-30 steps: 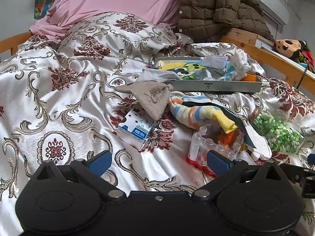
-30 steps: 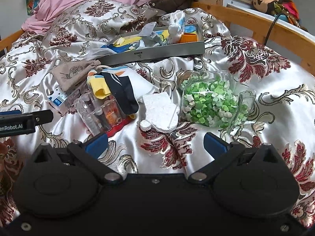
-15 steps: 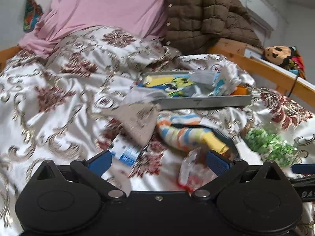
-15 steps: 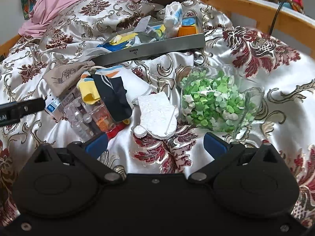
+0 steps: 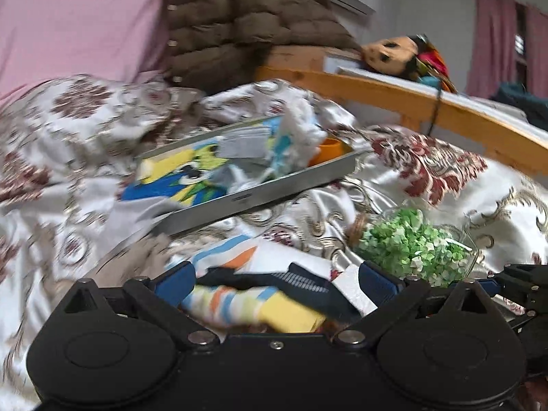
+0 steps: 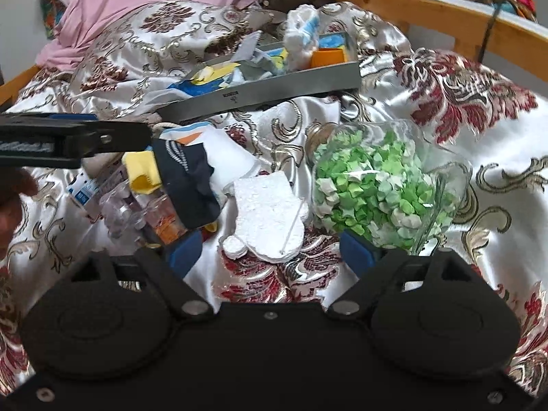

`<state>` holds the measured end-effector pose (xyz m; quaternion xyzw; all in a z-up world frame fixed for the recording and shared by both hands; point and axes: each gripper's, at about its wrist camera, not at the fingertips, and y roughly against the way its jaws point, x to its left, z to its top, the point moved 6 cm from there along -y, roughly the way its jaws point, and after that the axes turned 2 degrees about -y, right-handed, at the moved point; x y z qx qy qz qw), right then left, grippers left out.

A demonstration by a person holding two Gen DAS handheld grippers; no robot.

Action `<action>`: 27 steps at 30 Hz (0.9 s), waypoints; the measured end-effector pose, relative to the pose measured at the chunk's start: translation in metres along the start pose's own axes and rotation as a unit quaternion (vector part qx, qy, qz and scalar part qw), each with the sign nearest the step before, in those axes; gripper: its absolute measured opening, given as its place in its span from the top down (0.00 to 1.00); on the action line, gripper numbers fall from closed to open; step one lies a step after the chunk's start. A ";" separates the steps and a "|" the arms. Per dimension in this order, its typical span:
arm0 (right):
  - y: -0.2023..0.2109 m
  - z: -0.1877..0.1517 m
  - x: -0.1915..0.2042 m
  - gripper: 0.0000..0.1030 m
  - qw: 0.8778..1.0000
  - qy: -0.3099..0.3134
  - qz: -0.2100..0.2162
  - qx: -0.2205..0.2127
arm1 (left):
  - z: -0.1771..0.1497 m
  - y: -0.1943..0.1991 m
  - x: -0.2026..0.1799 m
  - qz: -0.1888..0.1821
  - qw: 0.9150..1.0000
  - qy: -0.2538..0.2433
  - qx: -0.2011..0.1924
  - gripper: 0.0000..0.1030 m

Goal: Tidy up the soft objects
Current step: 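Close the left tool on the navy cloth while the right tool grasps the white fuzzy sock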

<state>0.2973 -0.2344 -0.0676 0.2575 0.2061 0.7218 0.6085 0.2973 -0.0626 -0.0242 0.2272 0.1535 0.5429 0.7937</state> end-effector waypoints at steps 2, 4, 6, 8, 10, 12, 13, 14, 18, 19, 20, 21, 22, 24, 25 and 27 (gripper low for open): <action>-0.003 -0.001 -0.004 0.24 1.000 -0.005 -0.002 0.001 | 0.003 -0.013 -0.004 -0.019 1.000 -0.011 0.016 0.09; -0.006 -0.001 -0.006 0.25 1.000 -0.012 -0.001 0.004 | 0.005 -0.025 -0.008 -0.030 0.999 -0.020 0.033 0.11; -0.011 -0.001 -0.009 0.26 1.000 -0.017 0.001 0.007 | 0.004 -0.036 -0.009 -0.041 0.997 -0.026 0.054 0.15; -0.014 -0.001 -0.009 0.27 1.000 -0.018 0.002 0.008 | 0.003 -0.043 -0.009 -0.052 0.996 -0.022 0.069 0.17; -0.017 -0.001 -0.008 0.27 1.000 -0.016 0.002 0.012 | 0.001 -0.049 -0.010 -0.059 0.995 -0.020 0.084 0.20; -0.021 -0.002 -0.007 0.27 1.000 -0.010 0.000 0.017 | -0.001 -0.052 -0.013 -0.066 0.993 -0.029 0.098 0.25; -0.023 -0.002 -0.006 0.28 1.000 -0.007 -0.001 0.021 | -0.002 -0.053 -0.015 -0.070 0.991 -0.036 0.104 0.30; -0.025 -0.002 -0.006 0.28 1.000 -0.004 -0.002 0.024 | -0.003 -0.054 -0.016 -0.071 0.991 -0.042 0.108 0.35; -0.031 -0.003 -0.003 0.29 1.000 0.007 -0.006 0.028 | -0.003 -0.056 -0.017 -0.073 0.990 -0.042 0.117 0.49; -0.032 -0.003 -0.002 0.29 1.000 0.008 -0.006 0.028 | -0.003 -0.056 -0.016 -0.075 0.989 -0.039 0.118 0.55; -0.033 -0.002 -0.002 0.30 1.000 0.009 -0.006 0.029 | -0.003 -0.057 -0.016 -0.077 0.989 -0.036 0.120 0.60; -0.034 -0.002 -0.002 0.30 1.000 0.009 -0.006 0.029 | -0.003 -0.058 -0.016 -0.076 0.989 -0.035 0.121 0.63; -0.035 -0.002 -0.002 0.30 1.000 0.009 -0.006 0.029 | -0.003 -0.058 -0.017 -0.076 0.989 -0.036 0.123 0.66; -0.037 -0.002 -0.002 0.31 1.000 0.009 -0.006 0.028 | -0.004 -0.059 -0.017 -0.076 0.989 -0.037 0.125 0.70; -0.040 -0.001 -0.003 0.32 1.000 0.009 -0.005 0.028 | -0.004 -0.058 -0.018 -0.075 0.989 -0.037 0.125 0.73; -0.043 -0.001 -0.003 0.35 1.000 0.011 -0.006 0.028 | -0.004 -0.059 -0.018 -0.072 0.989 -0.038 0.126 0.80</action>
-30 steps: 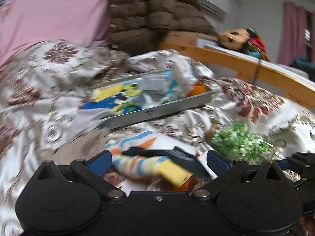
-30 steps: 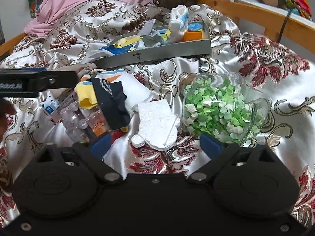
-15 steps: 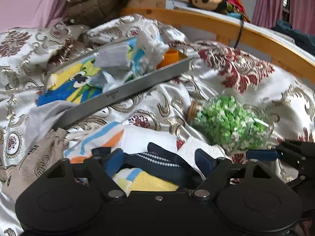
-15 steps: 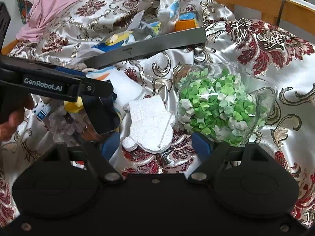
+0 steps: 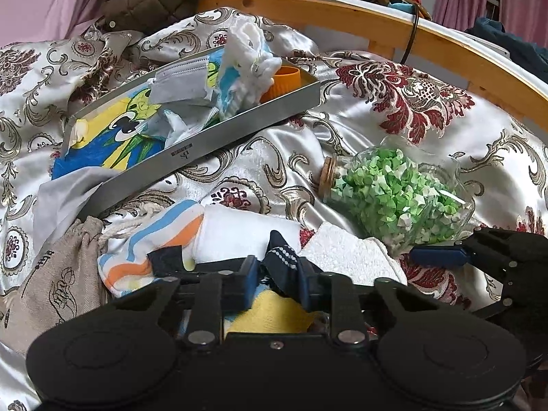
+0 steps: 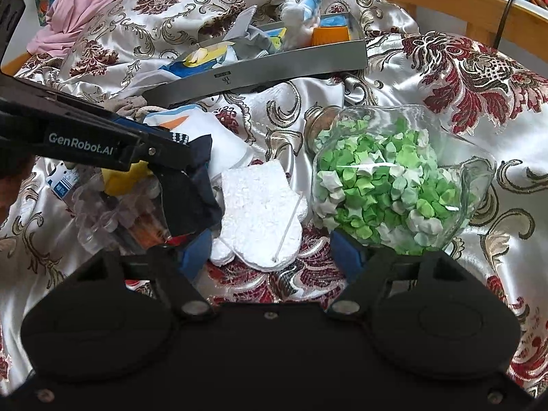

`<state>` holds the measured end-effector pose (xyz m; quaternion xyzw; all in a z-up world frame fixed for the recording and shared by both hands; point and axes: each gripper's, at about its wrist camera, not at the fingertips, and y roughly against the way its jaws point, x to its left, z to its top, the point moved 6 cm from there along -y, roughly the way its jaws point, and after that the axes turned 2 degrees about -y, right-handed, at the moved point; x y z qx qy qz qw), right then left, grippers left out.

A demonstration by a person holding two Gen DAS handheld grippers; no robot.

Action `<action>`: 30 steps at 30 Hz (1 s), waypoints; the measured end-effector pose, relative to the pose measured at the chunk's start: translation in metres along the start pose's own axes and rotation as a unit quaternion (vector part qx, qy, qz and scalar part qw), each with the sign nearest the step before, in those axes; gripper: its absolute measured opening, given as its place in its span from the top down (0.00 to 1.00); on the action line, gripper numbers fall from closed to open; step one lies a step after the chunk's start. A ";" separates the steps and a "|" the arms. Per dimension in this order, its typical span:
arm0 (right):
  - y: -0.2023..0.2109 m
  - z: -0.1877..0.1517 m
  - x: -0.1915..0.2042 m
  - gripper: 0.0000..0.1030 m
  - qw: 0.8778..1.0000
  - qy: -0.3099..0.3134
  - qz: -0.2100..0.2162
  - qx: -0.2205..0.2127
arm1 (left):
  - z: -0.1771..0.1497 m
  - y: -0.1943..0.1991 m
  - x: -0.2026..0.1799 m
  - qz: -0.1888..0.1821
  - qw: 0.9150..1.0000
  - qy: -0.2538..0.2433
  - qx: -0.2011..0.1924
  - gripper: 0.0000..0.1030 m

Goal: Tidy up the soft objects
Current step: 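Close the left tool on the navy cloth while the right tool grasps the white fuzzy sock, then carry the navy cloth and white sock over the metal tray with both tools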

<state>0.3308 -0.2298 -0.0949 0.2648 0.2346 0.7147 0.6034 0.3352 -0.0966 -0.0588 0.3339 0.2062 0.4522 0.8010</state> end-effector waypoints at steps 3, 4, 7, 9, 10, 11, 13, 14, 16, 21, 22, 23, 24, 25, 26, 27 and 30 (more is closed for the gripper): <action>-0.003 0.001 0.001 0.38 1.000 0.003 -0.003 0.003 | 0.001 0.000 -0.001 0.000 1.000 -0.001 0.001 0.93; -0.005 0.001 0.001 0.40 1.000 0.004 -0.003 0.006 | 0.001 0.001 -0.001 -0.001 1.000 0.000 0.001 0.94; -0.008 0.001 0.001 0.46 1.000 0.008 -0.002 0.010 | 0.003 0.005 -0.005 -0.005 1.000 -0.002 -0.003 0.95; -0.009 0.000 0.002 0.56 1.000 0.008 0.004 0.015 | 0.004 0.010 -0.008 -0.005 1.000 -0.003 -0.008 0.96; -0.009 0.001 0.003 0.60 1.000 0.008 0.007 0.015 | 0.005 0.013 -0.009 -0.003 1.000 -0.002 -0.013 0.96; -0.010 0.002 0.003 0.69 1.000 0.010 0.006 0.013 | 0.006 0.016 -0.011 0.000 1.000 -0.001 -0.018 0.96; -0.009 0.003 0.003 0.70 1.000 0.007 0.005 0.011 | 0.008 0.022 -0.013 0.005 1.000 0.002 -0.024 0.96; -0.009 0.003 0.001 0.75 1.000 0.000 0.009 0.011 | 0.009 0.026 -0.013 0.007 1.000 0.005 -0.027 0.96; -0.007 0.004 -0.001 0.75 1.000 -0.009 0.014 0.011 | 0.011 0.033 -0.014 0.011 0.999 0.010 -0.029 0.96; 0.006 0.008 -0.006 0.86 0.999 -0.021 0.037 -0.006 | 0.016 0.053 -0.014 0.026 0.999 0.014 -0.045 0.96; 0.009 0.009 -0.006 0.89 0.999 -0.023 0.043 -0.011 | 0.017 0.058 -0.014 0.030 0.998 0.016 -0.048 0.96; 0.012 0.010 -0.006 0.90 0.998 -0.026 0.052 -0.015 | 0.018 0.062 -0.013 0.033 0.998 0.019 -0.050 0.96; 0.013 0.010 -0.006 0.90 0.998 -0.026 0.056 -0.017 | 0.019 0.066 -0.012 0.035 0.998 0.021 -0.051 0.96; 0.014 0.011 -0.006 0.90 0.998 -0.025 0.058 -0.018 | 0.019 0.070 -0.011 0.037 0.998 0.024 -0.052 0.96; 0.015 0.011 -0.007 0.90 0.998 -0.024 0.060 -0.018 | 0.019 0.073 -0.010 0.040 0.997 0.025 -0.053 0.96; 0.015 0.011 -0.006 0.90 0.998 -0.024 0.063 -0.019 | 0.019 0.076 -0.010 0.042 0.997 0.026 -0.054 0.96; 0.016 0.010 -0.003 0.90 0.996 -0.035 0.086 -0.017 | 0.018 0.083 -0.008 0.049 0.997 0.031 -0.054 0.96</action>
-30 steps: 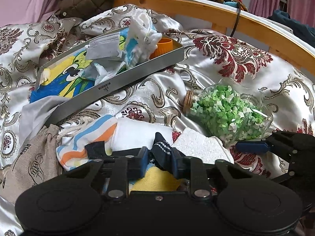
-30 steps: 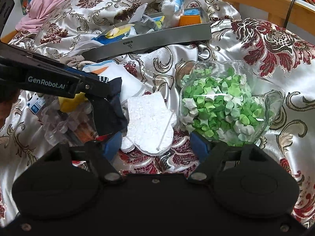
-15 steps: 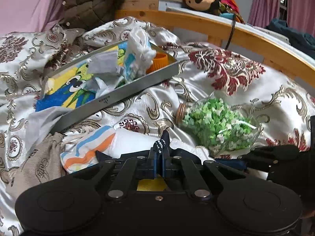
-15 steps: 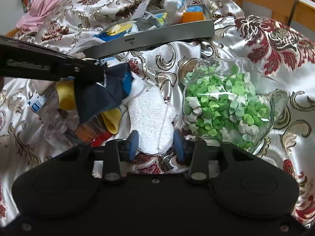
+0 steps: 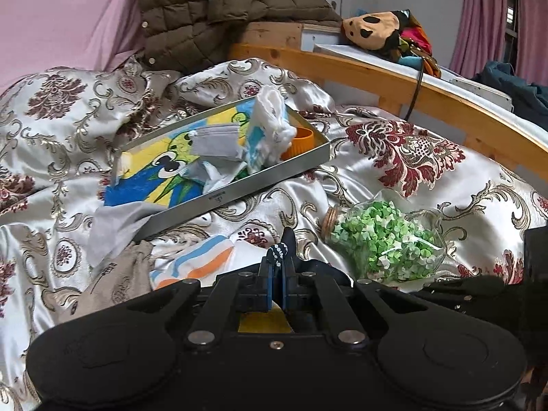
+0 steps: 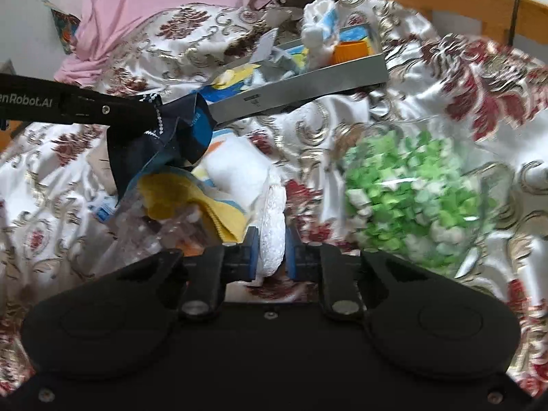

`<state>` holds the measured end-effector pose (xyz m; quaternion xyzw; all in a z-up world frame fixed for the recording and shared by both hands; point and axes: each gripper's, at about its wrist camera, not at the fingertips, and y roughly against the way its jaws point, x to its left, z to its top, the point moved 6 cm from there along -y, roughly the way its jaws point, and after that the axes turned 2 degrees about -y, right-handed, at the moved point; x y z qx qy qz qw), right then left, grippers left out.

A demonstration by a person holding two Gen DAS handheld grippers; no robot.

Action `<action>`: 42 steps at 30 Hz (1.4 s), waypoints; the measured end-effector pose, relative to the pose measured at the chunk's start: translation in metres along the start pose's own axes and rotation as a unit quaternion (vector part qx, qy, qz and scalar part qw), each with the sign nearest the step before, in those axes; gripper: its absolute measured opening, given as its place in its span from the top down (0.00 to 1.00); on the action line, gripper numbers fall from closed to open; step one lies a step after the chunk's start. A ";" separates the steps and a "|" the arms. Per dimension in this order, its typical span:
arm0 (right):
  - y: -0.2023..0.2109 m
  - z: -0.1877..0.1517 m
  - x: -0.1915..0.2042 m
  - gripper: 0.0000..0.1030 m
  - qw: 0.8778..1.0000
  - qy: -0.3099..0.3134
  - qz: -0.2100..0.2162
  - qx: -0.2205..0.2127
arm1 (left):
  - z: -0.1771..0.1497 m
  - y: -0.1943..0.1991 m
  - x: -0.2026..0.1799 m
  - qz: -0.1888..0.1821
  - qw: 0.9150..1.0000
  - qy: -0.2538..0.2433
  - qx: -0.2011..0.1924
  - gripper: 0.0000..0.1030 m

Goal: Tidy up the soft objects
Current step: 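Carry the navy cloth and white sock over the metal tray with both tools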

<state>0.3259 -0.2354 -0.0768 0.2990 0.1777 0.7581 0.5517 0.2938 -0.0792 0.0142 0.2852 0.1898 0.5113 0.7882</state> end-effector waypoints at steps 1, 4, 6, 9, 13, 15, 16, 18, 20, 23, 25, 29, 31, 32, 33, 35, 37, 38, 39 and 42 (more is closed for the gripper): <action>-0.002 -0.001 0.001 0.90 1.000 -0.003 0.008 0.006 | 0.000 0.001 0.001 0.001 1.000 0.002 0.000 0.96; -0.005 -0.007 0.009 0.90 1.000 0.017 -0.005 0.010 | -0.001 0.005 0.002 0.004 1.000 0.009 -0.001 0.96; 0.000 -0.008 0.011 0.92 1.000 0.016 -0.007 0.001 | 0.000 0.007 0.002 0.004 1.000 0.014 -0.002 0.96; 0.010 -0.002 0.011 0.93 1.000 0.016 -0.016 -0.020 | 0.004 0.011 0.002 0.007 1.000 0.015 -0.008 0.96; 0.027 0.009 0.007 0.93 0.998 0.012 -0.021 -0.063 | 0.017 0.017 0.006 0.019 0.999 0.029 -0.026 0.96; 0.040 0.016 0.006 0.93 0.995 0.008 -0.013 -0.099 | 0.025 0.020 0.009 0.025 0.998 0.036 -0.036 0.96; 0.047 0.020 0.006 0.93 0.993 0.010 -0.011 -0.119 | 0.030 0.021 0.010 0.028 0.998 0.039 -0.043 0.96; 0.060 0.029 0.004 0.93 0.987 0.012 -0.006 -0.162 | 0.040 0.021 0.011 0.035 0.997 0.046 -0.057 0.96; 0.064 0.042 -0.001 0.93 0.981 0.006 -0.001 -0.195 | 0.054 0.020 0.013 0.041 0.995 0.053 -0.071 0.96; 0.064 0.061 -0.012 0.93 0.975 -0.008 -0.003 -0.220 | 0.074 0.013 0.015 0.051 0.993 0.063 -0.089 0.96; 0.057 0.073 -0.019 0.93 0.973 -0.020 -0.003 -0.228 | 0.089 0.005 0.016 0.061 0.991 0.065 -0.101 0.96; 0.038 0.107 -0.031 0.93 0.969 -0.050 0.002 -0.242 | 0.121 -0.018 0.023 0.078 0.987 0.070 -0.122 0.96; 0.023 0.125 -0.036 0.93 0.966 -0.065 0.006 -0.248 | 0.135 -0.034 0.029 0.080 0.985 0.083 -0.130 0.96; 0.019 0.131 -0.038 0.93 0.965 -0.068 0.008 -0.252 | 0.142 -0.042 0.032 0.085 0.984 0.087 -0.134 0.96; 0.014 0.139 -0.041 0.93 0.964 -0.070 0.008 -0.255 | 0.149 -0.050 0.035 0.090 0.982 0.091 -0.138 0.96; 0.002 0.151 -0.048 0.93 0.963 -0.079 0.008 -0.258 | 0.161 -0.067 0.039 0.095 0.979 0.099 -0.150 0.96; -0.013 0.162 -0.054 0.93 0.962 -0.096 0.009 -0.256 | 0.169 -0.085 0.043 0.097 0.977 0.111 -0.155 0.96; -0.020 0.168 -0.057 0.93 0.961 -0.106 0.014 -0.254 | 0.172 -0.095 0.045 0.097 0.976 0.117 -0.154 0.96; -0.030 0.171 -0.058 0.93 0.961 -0.113 0.016 -0.252 | 0.174 -0.105 0.046 0.099 0.976 0.121 -0.151 0.96; -0.047 0.176 -0.062 0.93 0.961 -0.133 0.023 -0.243 | 0.175 -0.131 0.050 0.104 0.977 0.123 -0.139 0.96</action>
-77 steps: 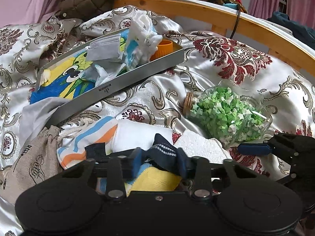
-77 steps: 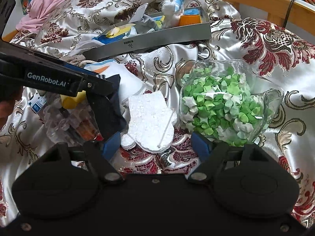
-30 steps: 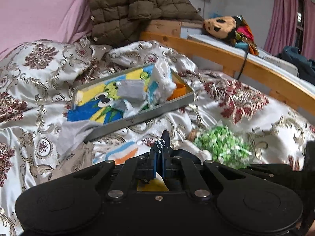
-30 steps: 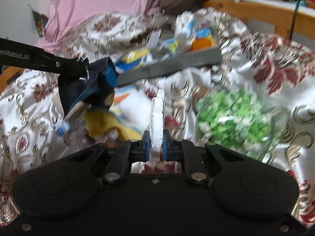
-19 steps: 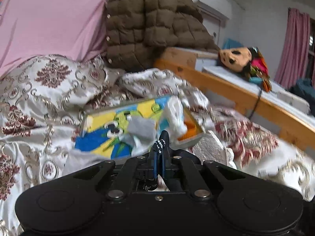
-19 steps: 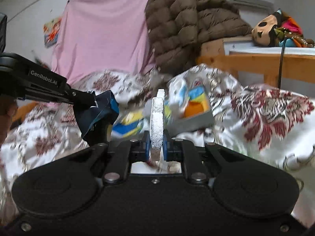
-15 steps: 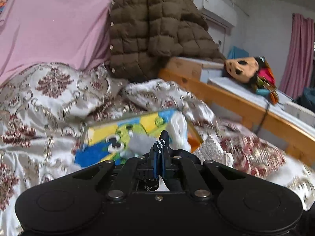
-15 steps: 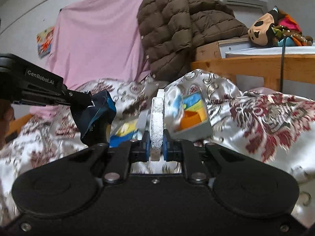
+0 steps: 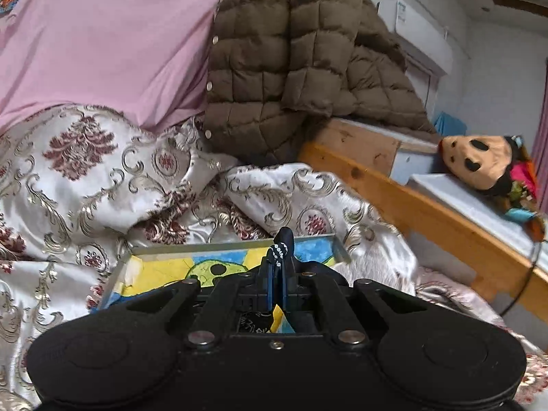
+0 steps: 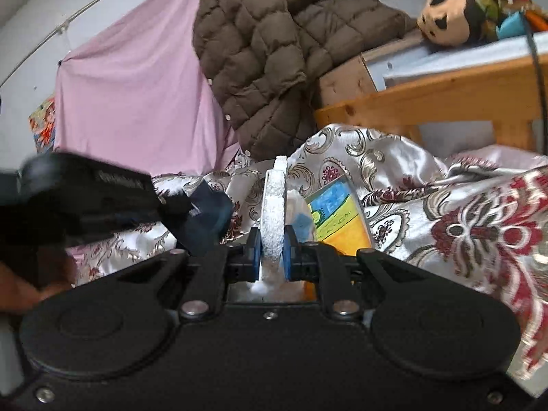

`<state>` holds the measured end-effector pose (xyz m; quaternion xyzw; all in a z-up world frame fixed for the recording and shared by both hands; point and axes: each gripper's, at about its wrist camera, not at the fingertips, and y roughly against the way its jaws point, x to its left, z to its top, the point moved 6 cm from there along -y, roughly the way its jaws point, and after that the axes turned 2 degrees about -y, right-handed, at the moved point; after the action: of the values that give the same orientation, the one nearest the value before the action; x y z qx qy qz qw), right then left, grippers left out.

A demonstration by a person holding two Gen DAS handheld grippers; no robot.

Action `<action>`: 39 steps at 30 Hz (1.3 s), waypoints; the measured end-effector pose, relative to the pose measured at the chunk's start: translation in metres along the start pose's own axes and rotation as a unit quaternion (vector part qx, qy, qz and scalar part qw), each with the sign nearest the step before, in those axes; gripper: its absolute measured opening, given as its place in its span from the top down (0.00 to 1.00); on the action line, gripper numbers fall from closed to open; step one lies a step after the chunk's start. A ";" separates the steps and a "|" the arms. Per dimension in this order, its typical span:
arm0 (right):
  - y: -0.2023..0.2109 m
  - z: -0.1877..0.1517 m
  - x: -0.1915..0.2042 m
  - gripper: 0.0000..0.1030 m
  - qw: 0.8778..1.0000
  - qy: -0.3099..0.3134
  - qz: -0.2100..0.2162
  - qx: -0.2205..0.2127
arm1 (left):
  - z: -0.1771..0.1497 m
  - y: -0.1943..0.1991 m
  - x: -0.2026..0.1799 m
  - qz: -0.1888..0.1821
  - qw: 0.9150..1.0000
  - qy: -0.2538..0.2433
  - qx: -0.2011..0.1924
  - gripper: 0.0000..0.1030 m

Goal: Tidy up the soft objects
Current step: 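Carry the navy cloth and white sock over the metal tray with both tools, then open both tools to drop the navy cloth and white sock into the tray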

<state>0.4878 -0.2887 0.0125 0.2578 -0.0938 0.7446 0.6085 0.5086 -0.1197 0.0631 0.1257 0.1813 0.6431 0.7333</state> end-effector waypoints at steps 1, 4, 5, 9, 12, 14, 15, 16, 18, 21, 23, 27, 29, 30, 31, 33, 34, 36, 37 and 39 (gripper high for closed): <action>-0.005 0.000 -0.001 0.93 1.000 -0.005 0.000 0.004 | -0.003 -0.008 0.000 0.003 1.000 -0.002 0.005 0.96; -0.026 0.000 -0.008 0.93 1.000 -0.017 -0.004 0.017 | -0.013 -0.032 0.002 0.020 1.000 -0.007 0.024 0.96; -0.035 -0.001 -0.011 0.93 0.999 -0.023 -0.006 0.021 | -0.017 -0.039 0.004 0.024 0.999 -0.002 0.031 0.96; -0.052 -0.003 -0.024 0.93 0.998 -0.049 -0.014 0.037 | -0.030 -0.061 0.013 0.036 0.998 0.023 0.052 0.96; -0.066 -0.003 -0.035 0.92 0.996 -0.066 -0.014 0.049 | -0.039 -0.075 0.018 0.038 0.995 0.044 0.077 0.95; -0.073 0.000 -0.044 0.86 0.995 -0.078 -0.010 0.057 | -0.042 -0.078 0.021 0.044 0.994 0.053 0.081 0.94; -0.076 0.000 -0.048 0.85 0.995 -0.083 -0.009 0.059 | -0.043 -0.079 0.021 0.048 0.994 0.054 0.080 0.94; -0.077 -0.001 -0.050 0.80 0.994 -0.088 -0.006 0.063 | -0.043 -0.078 0.022 0.053 0.994 0.056 0.078 0.92; -0.077 0.000 -0.054 0.76 0.994 -0.092 -0.007 0.065 | -0.041 -0.075 0.024 0.057 0.993 0.066 0.073 0.87; -0.075 0.001 -0.057 0.67 0.993 -0.097 -0.004 0.065 | -0.037 -0.068 0.027 0.058 0.992 0.087 0.068 0.79; -0.075 0.002 -0.055 0.60 0.993 -0.098 0.000 0.064 | -0.034 -0.064 0.026 0.062 0.992 0.085 0.065 0.69; -0.067 0.007 -0.053 0.50 0.994 -0.088 -0.001 0.060 | -0.027 -0.050 0.023 0.067 0.993 0.078 0.056 0.55; -0.060 0.009 -0.053 0.43 0.995 -0.081 -0.006 0.057 | -0.025 -0.042 0.022 0.070 0.993 0.083 0.050 0.43; -0.058 0.011 -0.053 0.42 0.995 -0.078 -0.008 0.056 | -0.025 -0.039 0.022 0.071 0.993 0.086 0.047 0.41; -0.056 0.012 -0.053 0.41 0.995 -0.077 -0.009 0.055 | -0.025 -0.036 0.022 0.072 0.993 0.087 0.047 0.40; -0.050 0.015 -0.054 0.37 0.996 -0.072 -0.014 0.052 | -0.026 -0.029 0.022 0.073 0.992 0.087 0.049 0.38; -0.046 0.016 -0.053 0.32 0.996 -0.069 -0.017 0.050 | -0.026 -0.025 0.022 0.075 0.992 0.087 0.048 0.37; -0.039 0.017 -0.052 0.27 0.997 -0.061 -0.022 0.048 | -0.027 -0.016 0.022 0.077 0.992 0.091 0.041 0.34; -0.034 0.017 -0.052 0.24 0.997 -0.058 -0.024 0.048 | -0.027 -0.010 0.023 0.078 0.992 0.095 0.036 0.31; -0.027 0.018 -0.050 0.17 0.997 -0.050 -0.026 0.047 | -0.027 0.003 0.025 0.079 0.991 0.104 0.025 0.28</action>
<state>0.5252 -0.3334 -0.0015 0.3253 -0.0819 0.7182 0.6097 0.4970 -0.0960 0.0370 0.0903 0.2616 0.7042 0.6538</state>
